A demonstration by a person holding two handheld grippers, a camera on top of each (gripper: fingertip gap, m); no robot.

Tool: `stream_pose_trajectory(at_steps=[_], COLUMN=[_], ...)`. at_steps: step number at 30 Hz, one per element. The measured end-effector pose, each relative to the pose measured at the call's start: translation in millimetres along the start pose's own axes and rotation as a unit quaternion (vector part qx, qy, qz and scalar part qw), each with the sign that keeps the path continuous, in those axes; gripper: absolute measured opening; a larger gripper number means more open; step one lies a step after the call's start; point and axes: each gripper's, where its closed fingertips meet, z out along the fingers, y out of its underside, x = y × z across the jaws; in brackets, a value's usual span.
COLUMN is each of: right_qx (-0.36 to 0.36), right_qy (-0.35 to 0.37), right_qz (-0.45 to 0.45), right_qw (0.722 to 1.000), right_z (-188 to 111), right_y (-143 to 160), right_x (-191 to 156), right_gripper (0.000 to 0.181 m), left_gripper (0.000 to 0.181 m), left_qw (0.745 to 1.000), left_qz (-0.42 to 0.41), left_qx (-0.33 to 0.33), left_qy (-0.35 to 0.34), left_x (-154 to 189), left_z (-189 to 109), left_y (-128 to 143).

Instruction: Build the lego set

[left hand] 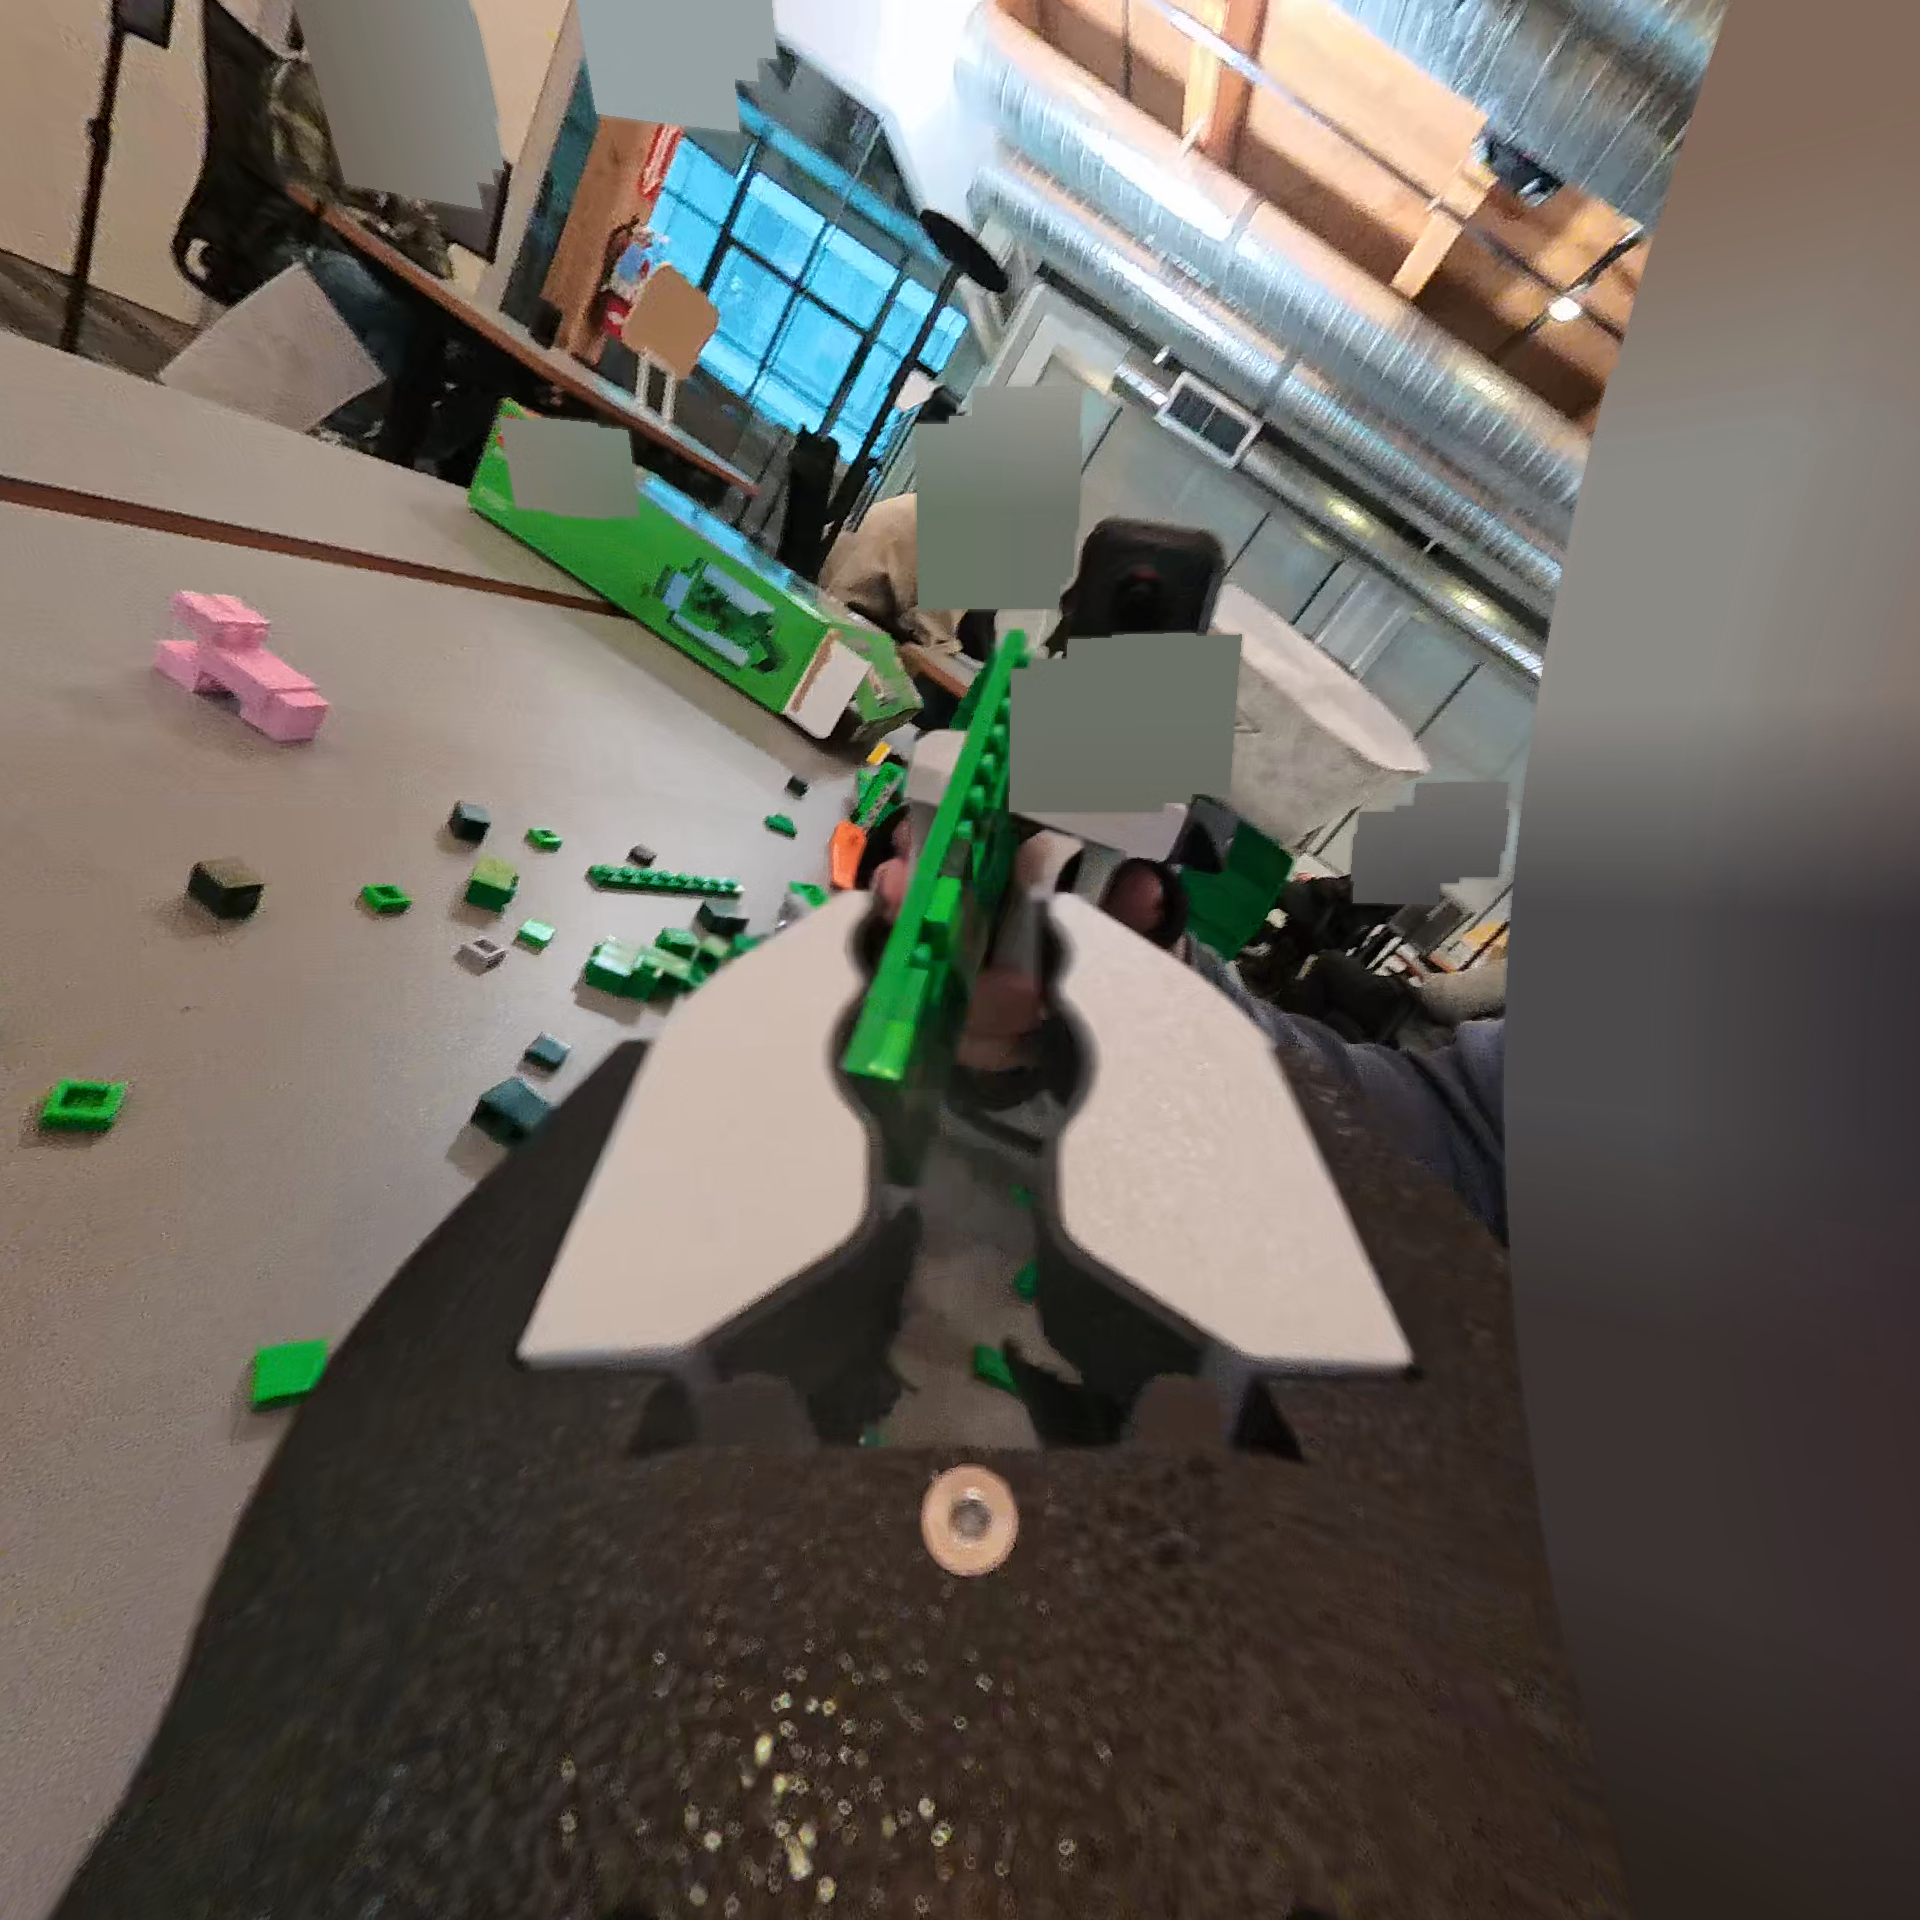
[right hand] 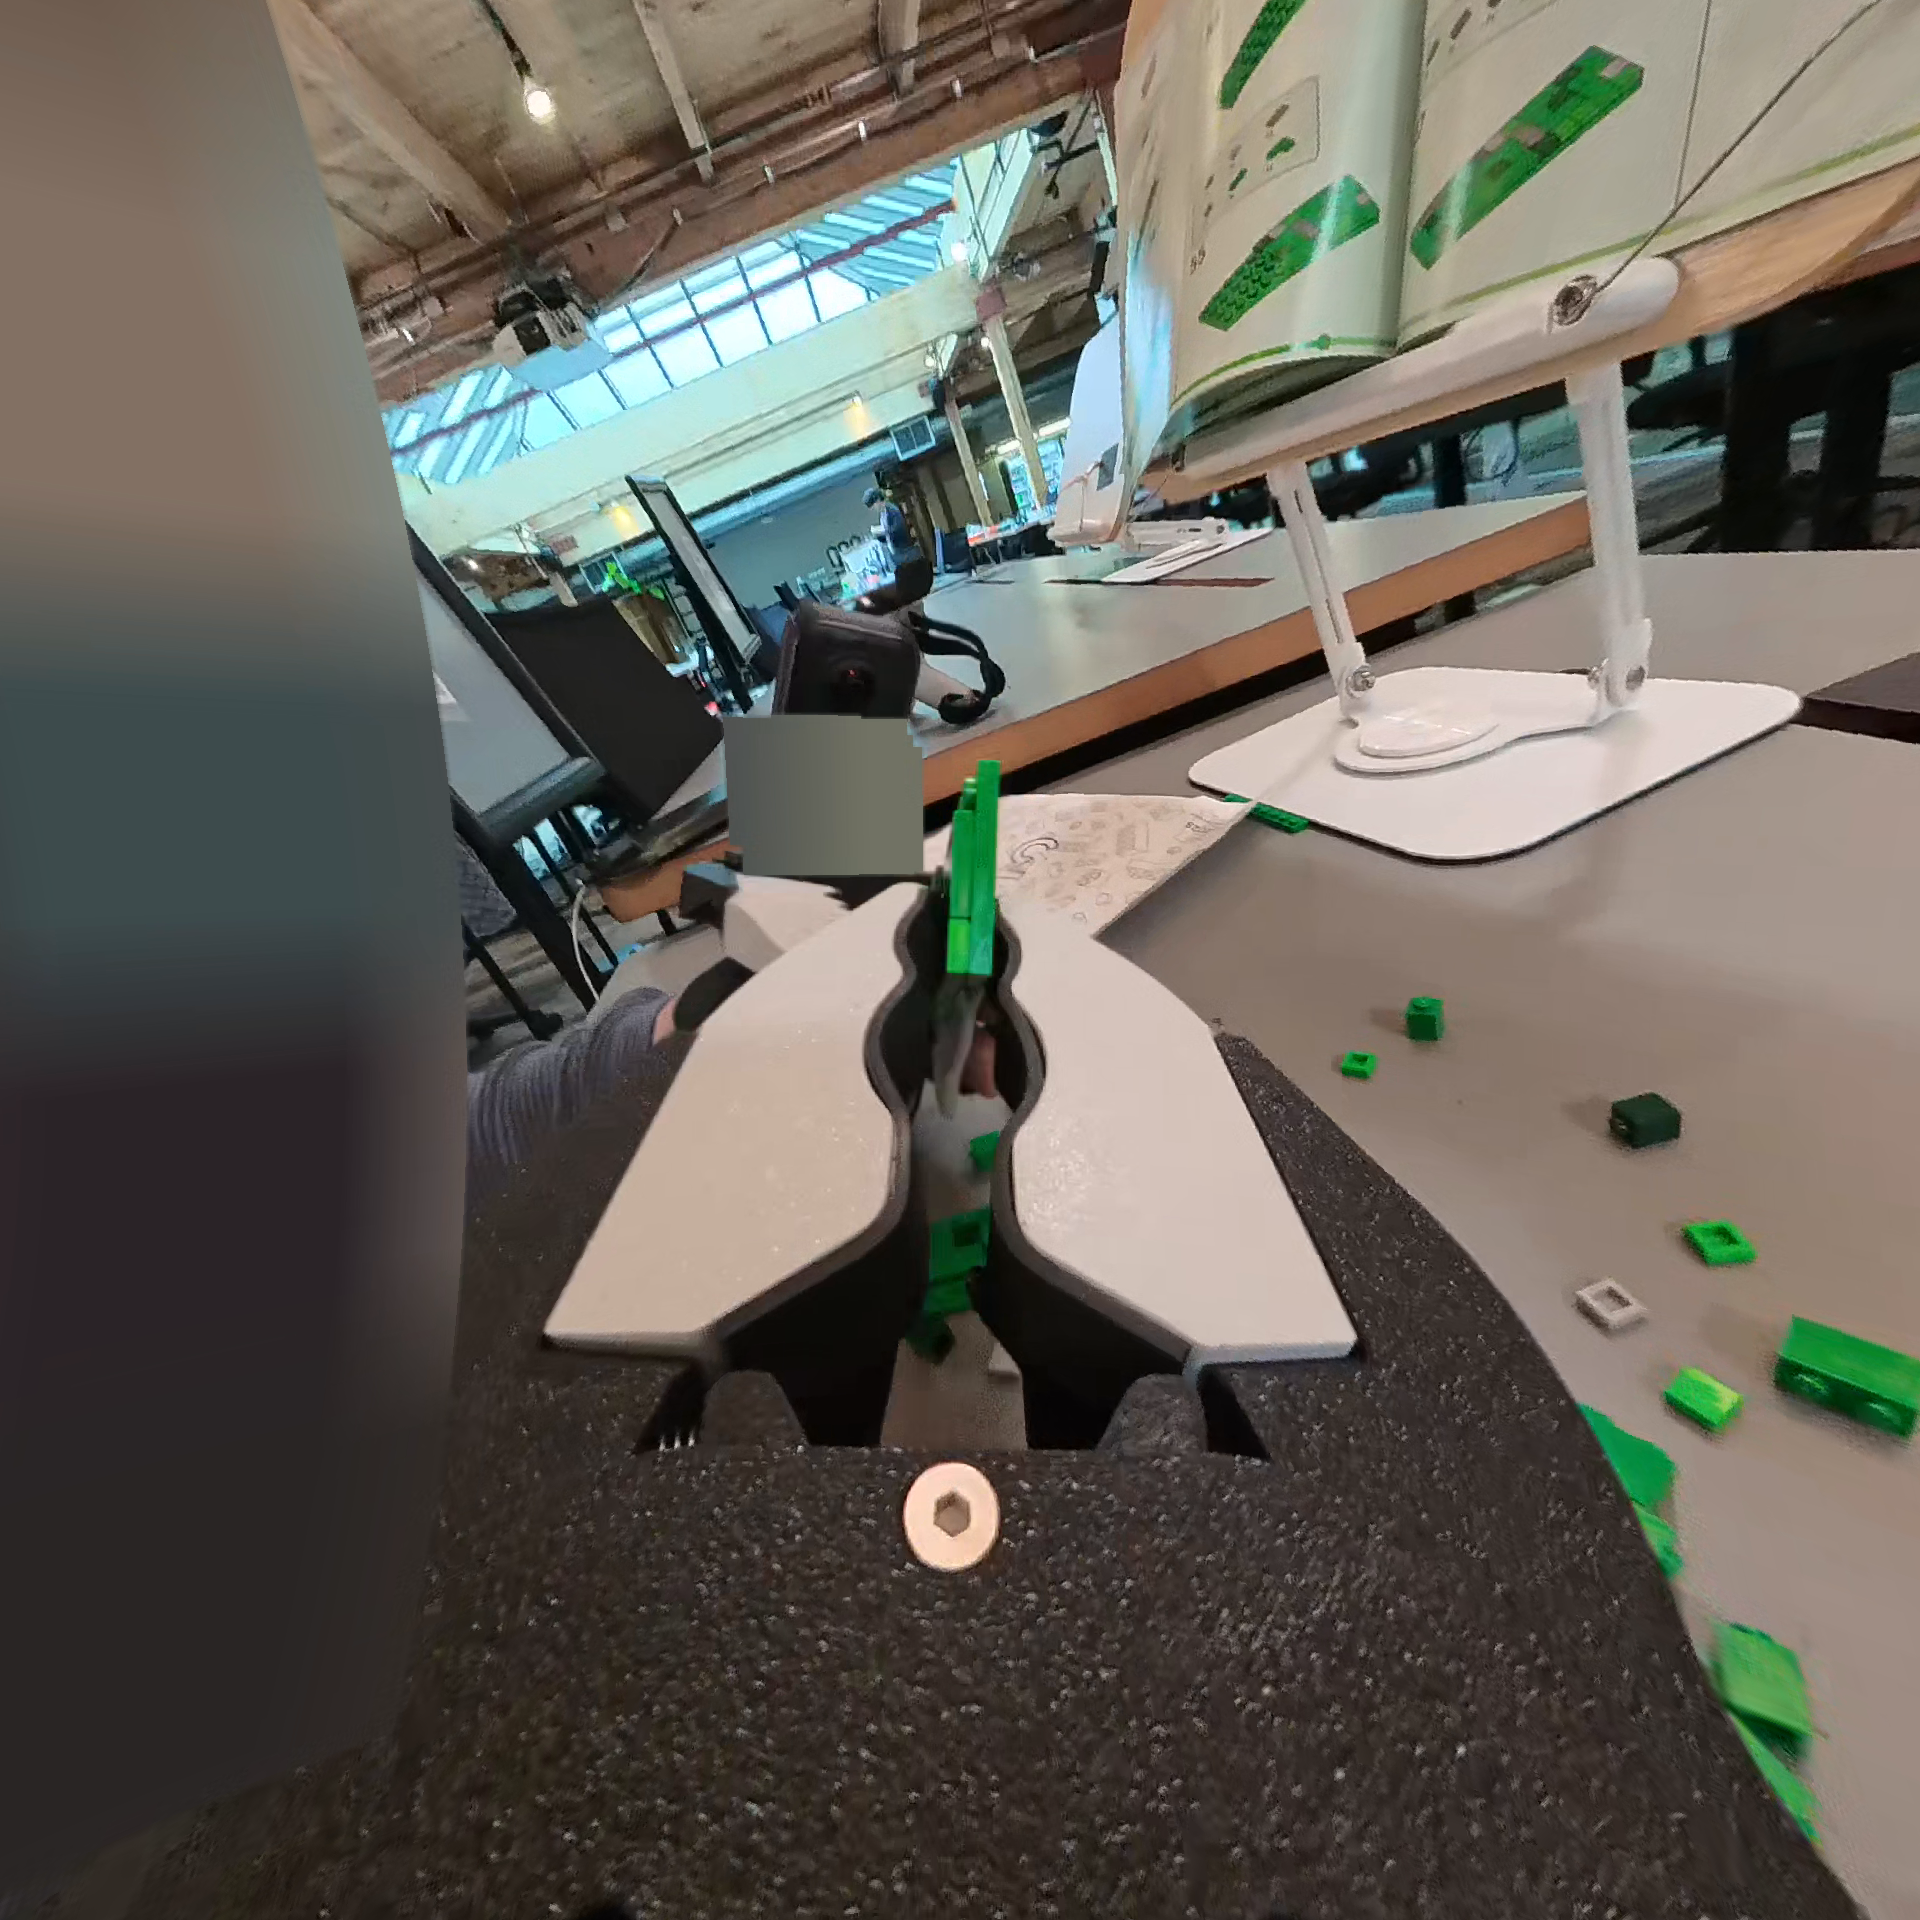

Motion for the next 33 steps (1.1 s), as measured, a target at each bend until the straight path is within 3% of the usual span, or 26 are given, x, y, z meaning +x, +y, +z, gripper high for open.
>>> stream_pose_trajectory(at_steps=[1, 6, 11, 14, 19, 25, 30, 31, 33], right_qx=[-0.008, -0.121, -0.332, -0.389, -0.403, -0.378, -0.346, -0.339, -0.331], right_qy=[0.005, 0.039, 0.085, 0.084, 0.018, -0.03, -0.091, -0.096, -0.071], right_qz=[-0.011, -0.114, -0.245, -0.295, -0.253, -0.236, -0.207, -0.203, -0.215], right_qw=[1.0, 0.985, 0.907, 0.869, 0.879, 0.895, 0.911, 0.914, 0.916], right_z=[-2, -15, -34, -33, -19, -13, -15, -14, -11], right_y=[0, 2, 22, 25, 36, 32, 24, 22, 18], right_x=[1, 4, 24, 29, 15, -1, -23, -25, -18], right_gripper=[0.007, 0.006, 0.006, 0.006, 0.006, 0.006, 0.01, 0.013, 0.018], left_gripper=[0.041, 0.064, 0.051, 0.049, 0.043, 0.041, 0.019, 0.006, 0.006], left_qw=[1.0, 0.996, 0.993, 0.993, 0.994, 0.994, 0.986, 0.985, 0.988], left_qz=[0.003, 0.055, 0.095, 0.096, 0.088, 0.083, 0.107, 0.111, 0.089], left_qx=[-0.008, -0.034, -0.025, 0.0, 0.022, -0.065, -0.123, -0.132, -0.126], left_qy=[-0.009, -0.057, -0.066, -0.073, -0.068, -0.024, 0.017, 0.027, 0.023], left_x=[-3, -10, -6, -7, -6, 3, 18, 22, 22], left_z=[2, 6, 2, -5, -12, 1, 10, 9, 10], left_y=[2, 5, -1, -10, -17, 11, 31, 34, 32])
